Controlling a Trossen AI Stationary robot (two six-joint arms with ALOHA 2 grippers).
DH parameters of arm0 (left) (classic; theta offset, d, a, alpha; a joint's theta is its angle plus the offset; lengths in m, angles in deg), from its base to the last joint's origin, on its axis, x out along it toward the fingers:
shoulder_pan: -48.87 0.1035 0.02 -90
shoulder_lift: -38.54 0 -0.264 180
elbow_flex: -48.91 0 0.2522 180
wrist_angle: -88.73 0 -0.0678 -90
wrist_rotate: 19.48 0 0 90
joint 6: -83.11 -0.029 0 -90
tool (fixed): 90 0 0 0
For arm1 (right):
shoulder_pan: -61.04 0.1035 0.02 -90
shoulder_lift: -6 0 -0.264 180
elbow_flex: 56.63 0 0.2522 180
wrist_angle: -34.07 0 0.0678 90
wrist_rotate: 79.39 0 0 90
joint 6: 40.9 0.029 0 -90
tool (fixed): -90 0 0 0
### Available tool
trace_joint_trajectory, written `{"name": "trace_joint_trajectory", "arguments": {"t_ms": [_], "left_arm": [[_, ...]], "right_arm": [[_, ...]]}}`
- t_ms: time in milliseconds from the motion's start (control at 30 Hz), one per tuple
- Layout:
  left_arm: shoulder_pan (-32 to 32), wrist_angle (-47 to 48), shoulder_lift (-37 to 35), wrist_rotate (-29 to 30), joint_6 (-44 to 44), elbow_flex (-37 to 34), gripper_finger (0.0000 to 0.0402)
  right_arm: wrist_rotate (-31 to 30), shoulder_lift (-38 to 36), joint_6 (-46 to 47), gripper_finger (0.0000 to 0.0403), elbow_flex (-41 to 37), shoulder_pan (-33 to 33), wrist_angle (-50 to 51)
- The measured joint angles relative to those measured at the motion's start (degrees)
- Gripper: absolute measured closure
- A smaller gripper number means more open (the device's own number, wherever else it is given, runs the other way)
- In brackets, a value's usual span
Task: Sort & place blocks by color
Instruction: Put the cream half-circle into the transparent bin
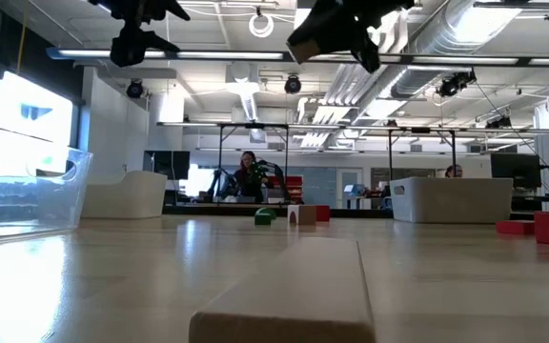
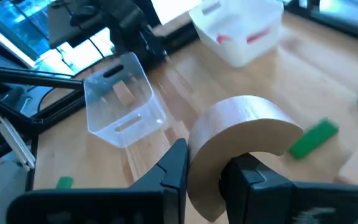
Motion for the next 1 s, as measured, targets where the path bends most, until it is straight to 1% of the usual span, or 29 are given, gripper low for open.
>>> {"name": "trace_joint_trajectory", "arguments": {"t_ms": [133, 233, 300, 500, 600, 700, 800, 1000], "left_arm": [[-2.39, -0.23, 1.83, 1.40, 3.28, 0.00, 0.0174], [-3.86, -1.20, 3.71, 1.59, 6.23, 0.00, 0.0174], [-4.94, -2.92, 5.12, 1.64, 7.75, 0.00, 0.0174], [-8.26, -9.02, 8.99, 1.73, 11.79, 0.00, 0.0174], [-10.00, -11.85, 10.45, 1.91, 13.94, 0.00, 0.0174], [-11.72, -13.78, 12.04, 3.30, 15.80, 0.00, 0.0174], [-13.52, -15.42, 13.56, 5.59, 17.16, 0.00, 0.0174], [-16.78, -17.88, 16.43, 9.74, 19.13, 0.00, 0.0174]], "right_arm": [[0.10, 0.00, -6.83, 0.0359, 0.00, -0.82, -1.63], [1.66, 0.00, -11.18, 0.0359, 0.00, -1.31, -1.93], [2.88, 0.00, -13.98, 0.0359, 0.00, -1.62, -1.87], [2.53, 0.00, -21.19, 0.0359, 0.21, -1.64, -1.50], [2.40, 0.02, -25.15, 0.0359, 2.33, -1.66, 1.45], [2.42, 0.02, -29.26, 0.0359, 4.80, -2.06, 5.76], [2.40, 0.07, -30.83, 0.0359, 6.24, -3.08, 10.14], [2.62, 0.11, -33.35, 0.0359, 6.34, -4.26, 14.85]]}}
